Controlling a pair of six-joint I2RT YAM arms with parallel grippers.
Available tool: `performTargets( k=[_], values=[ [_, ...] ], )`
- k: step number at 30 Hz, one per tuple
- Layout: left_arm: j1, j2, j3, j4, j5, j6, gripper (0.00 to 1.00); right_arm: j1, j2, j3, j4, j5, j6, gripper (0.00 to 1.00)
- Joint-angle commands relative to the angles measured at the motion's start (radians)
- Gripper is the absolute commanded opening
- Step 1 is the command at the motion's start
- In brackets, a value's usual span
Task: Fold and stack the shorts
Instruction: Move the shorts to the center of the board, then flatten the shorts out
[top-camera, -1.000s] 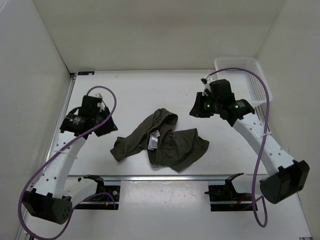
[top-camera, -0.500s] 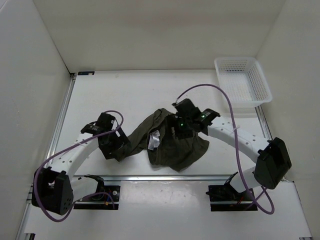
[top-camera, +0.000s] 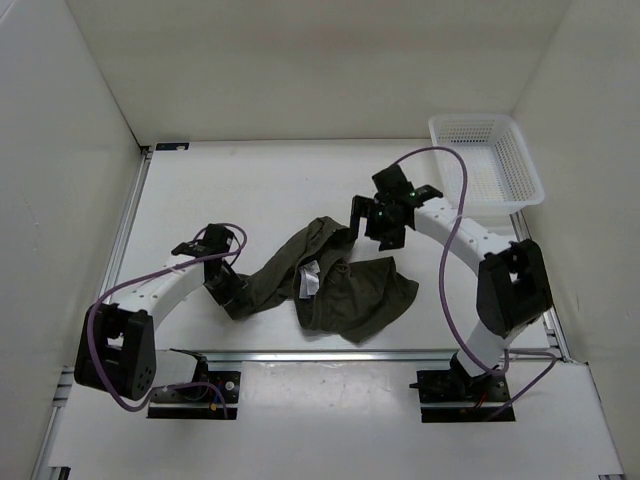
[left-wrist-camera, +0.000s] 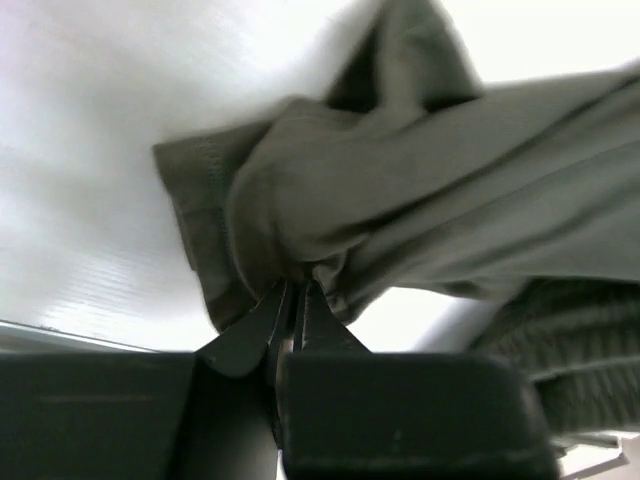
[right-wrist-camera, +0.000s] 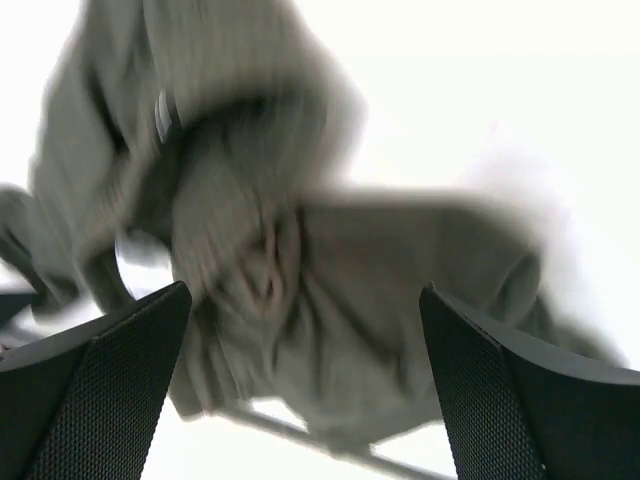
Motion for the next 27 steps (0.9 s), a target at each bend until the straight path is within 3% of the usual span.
performTargets(
  k=[1, 6, 13, 16, 20, 21, 22, 23, 27],
  values=[
    [0.009, -0.017, 0.079, 0.027, -0.013, 0.020, 0.10, -0.068, 0.115, 0.156, 0.013, -0.094, -0.064, 1.00],
    [0.018, -0.031, 0.177, -0.046, -0.040, 0.040, 0.10, -0.102, 0.281, 0.336, 0.004, -0.183, -0.075, 1.00],
    [0.058, -0.101, 0.265, -0.131, -0.090, 0.060, 0.10, -0.111, 0.409, 0.403, 0.004, -0.263, -0.075, 0.97],
    [0.074, -0.123, 0.297, -0.162, -0.090, 0.074, 0.10, -0.111, 0.421, 0.391, 0.014, -0.288, -0.084, 0.77],
    [0.104, -0.123, 0.343, -0.188, -0.099, 0.097, 0.10, -0.102, 0.412, 0.371, 0.024, -0.360, -0.093, 0.32],
    [0.113, -0.111, 0.364, -0.188, -0.099, 0.097, 0.10, -0.102, 0.401, 0.371, 0.024, -0.360, -0.103, 0.13],
    [0.113, -0.111, 0.375, -0.197, -0.099, 0.111, 0.10, -0.102, 0.388, 0.371, 0.024, -0.369, -0.112, 0.06],
    [0.126, -0.100, 0.406, -0.197, -0.099, 0.123, 0.10, -0.102, 0.378, 0.382, 0.007, -0.345, -0.112, 0.00],
    [0.192, -0.037, 0.541, -0.217, -0.099, 0.167, 0.10, -0.148, 0.351, 0.535, -0.097, -0.260, -0.152, 0.00]
  ],
)
